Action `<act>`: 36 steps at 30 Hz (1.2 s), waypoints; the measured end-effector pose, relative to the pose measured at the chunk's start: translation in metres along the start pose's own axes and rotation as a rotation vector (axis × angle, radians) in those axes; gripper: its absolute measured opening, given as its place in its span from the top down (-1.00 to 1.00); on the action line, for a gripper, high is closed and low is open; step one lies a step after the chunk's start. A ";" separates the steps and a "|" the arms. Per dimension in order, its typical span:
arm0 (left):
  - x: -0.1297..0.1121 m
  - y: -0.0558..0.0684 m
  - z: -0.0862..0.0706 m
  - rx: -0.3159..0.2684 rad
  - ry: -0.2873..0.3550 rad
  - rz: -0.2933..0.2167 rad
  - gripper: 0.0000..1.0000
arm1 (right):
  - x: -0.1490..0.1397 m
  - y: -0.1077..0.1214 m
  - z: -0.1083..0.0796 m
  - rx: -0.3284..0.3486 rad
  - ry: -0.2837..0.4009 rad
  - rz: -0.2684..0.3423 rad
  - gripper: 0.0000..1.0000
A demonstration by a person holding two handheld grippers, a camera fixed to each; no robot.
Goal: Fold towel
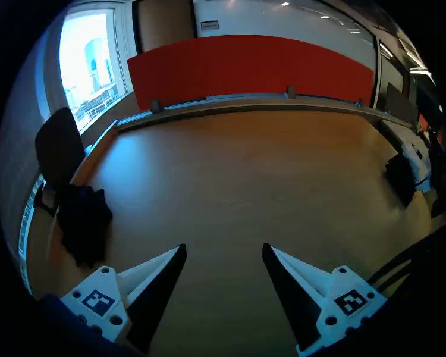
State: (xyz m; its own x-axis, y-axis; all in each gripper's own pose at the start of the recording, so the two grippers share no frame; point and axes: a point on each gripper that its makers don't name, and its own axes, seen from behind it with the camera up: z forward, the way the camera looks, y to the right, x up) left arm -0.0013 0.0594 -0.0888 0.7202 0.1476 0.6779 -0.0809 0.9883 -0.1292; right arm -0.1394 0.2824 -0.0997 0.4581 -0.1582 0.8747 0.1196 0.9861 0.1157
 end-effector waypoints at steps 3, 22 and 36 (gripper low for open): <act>0.000 0.001 0.000 -0.002 0.001 0.002 -0.88 | 0.003 0.001 -0.003 -0.002 0.014 0.001 0.25; 0.003 0.002 0.000 -0.009 0.008 0.002 -0.88 | 0.014 -0.006 -0.019 0.009 0.079 0.005 -0.43; 0.006 -0.001 -0.001 -0.012 0.021 -0.004 -0.88 | 0.036 -0.017 -0.040 0.012 0.172 0.039 -0.49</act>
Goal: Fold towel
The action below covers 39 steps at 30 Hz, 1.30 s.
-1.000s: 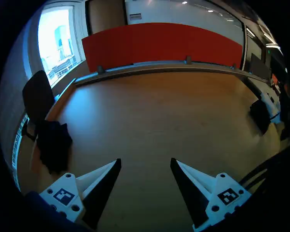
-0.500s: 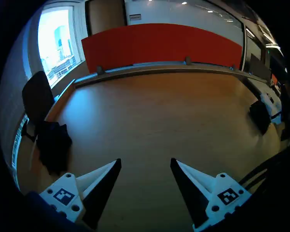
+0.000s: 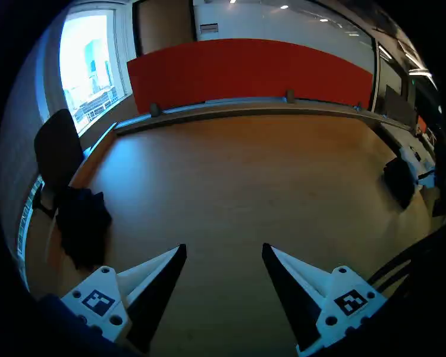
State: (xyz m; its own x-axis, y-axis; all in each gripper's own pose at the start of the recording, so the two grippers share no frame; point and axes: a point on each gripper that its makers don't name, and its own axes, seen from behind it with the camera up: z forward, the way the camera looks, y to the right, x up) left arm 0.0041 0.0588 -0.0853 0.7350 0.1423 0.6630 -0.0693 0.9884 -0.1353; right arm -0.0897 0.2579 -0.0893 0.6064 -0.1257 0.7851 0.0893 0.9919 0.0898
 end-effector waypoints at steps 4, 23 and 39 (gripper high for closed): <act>0.001 -0.001 0.000 -0.002 0.004 -0.001 -0.89 | 0.004 -0.002 -0.003 -0.003 0.013 -0.001 -0.49; 0.022 -0.015 -0.003 -0.001 0.066 -0.017 -0.88 | 0.066 -0.024 -0.029 -0.046 0.267 0.054 -0.70; 0.051 -0.025 -0.005 0.013 0.162 -0.021 -0.88 | 0.138 -0.038 -0.076 -0.075 0.548 0.159 -0.69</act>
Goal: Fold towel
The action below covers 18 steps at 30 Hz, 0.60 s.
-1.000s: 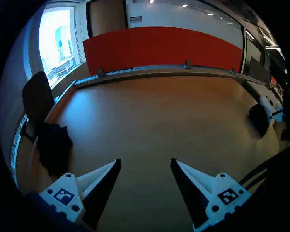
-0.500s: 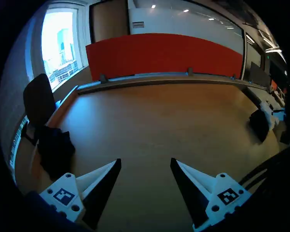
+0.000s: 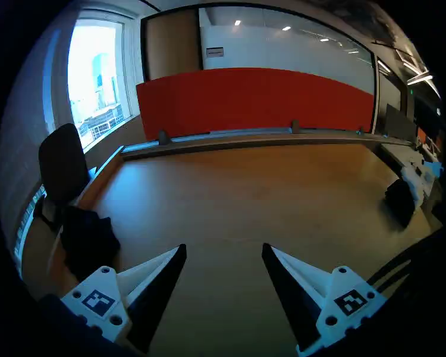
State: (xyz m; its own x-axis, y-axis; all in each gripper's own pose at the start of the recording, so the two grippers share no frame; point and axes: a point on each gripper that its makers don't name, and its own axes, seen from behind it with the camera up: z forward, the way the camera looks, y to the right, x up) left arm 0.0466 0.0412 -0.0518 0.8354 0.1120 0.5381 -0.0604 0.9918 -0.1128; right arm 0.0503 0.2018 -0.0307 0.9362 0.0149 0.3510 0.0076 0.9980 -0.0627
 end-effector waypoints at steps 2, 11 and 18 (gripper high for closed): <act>0.003 0.000 0.000 -0.002 0.013 -0.001 -0.89 | 0.004 -0.001 0.000 -0.001 0.013 0.016 -0.69; 0.026 -0.012 -0.003 0.016 0.102 -0.028 -0.89 | 0.018 -0.010 -0.003 -0.009 0.055 -0.003 -0.71; 0.057 -0.026 -0.010 0.048 0.213 -0.053 -0.88 | 0.032 -0.018 -0.006 -0.022 0.100 -0.014 -0.78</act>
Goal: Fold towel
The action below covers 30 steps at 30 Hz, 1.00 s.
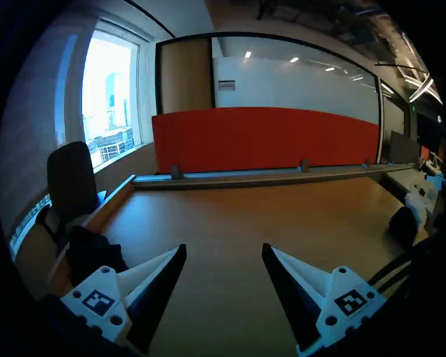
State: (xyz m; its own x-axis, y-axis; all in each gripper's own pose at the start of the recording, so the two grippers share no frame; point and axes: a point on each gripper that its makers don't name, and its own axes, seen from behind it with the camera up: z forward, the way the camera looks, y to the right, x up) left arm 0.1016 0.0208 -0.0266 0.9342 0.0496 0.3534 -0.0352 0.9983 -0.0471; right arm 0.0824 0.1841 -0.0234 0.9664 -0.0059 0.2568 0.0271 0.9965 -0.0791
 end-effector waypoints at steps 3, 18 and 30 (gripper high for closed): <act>0.010 -0.003 0.000 0.007 0.031 -0.025 -0.88 | 0.008 -0.007 -0.001 0.004 0.017 -0.006 -0.82; 0.034 -0.004 0.004 -0.008 0.092 -0.053 -0.88 | 0.045 -0.062 -0.005 0.054 0.088 -0.037 -1.00; 0.051 -0.005 0.005 -0.024 0.132 -0.051 -0.88 | 0.063 -0.126 -0.001 0.097 0.133 -0.025 -1.00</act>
State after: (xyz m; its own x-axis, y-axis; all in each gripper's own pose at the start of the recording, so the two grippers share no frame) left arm 0.1475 0.0189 -0.0033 0.9733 -0.0078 0.2296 0.0208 0.9983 -0.0545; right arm 0.1398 0.0578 0.0018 0.9912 -0.0355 0.1273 0.0332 0.9992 0.0206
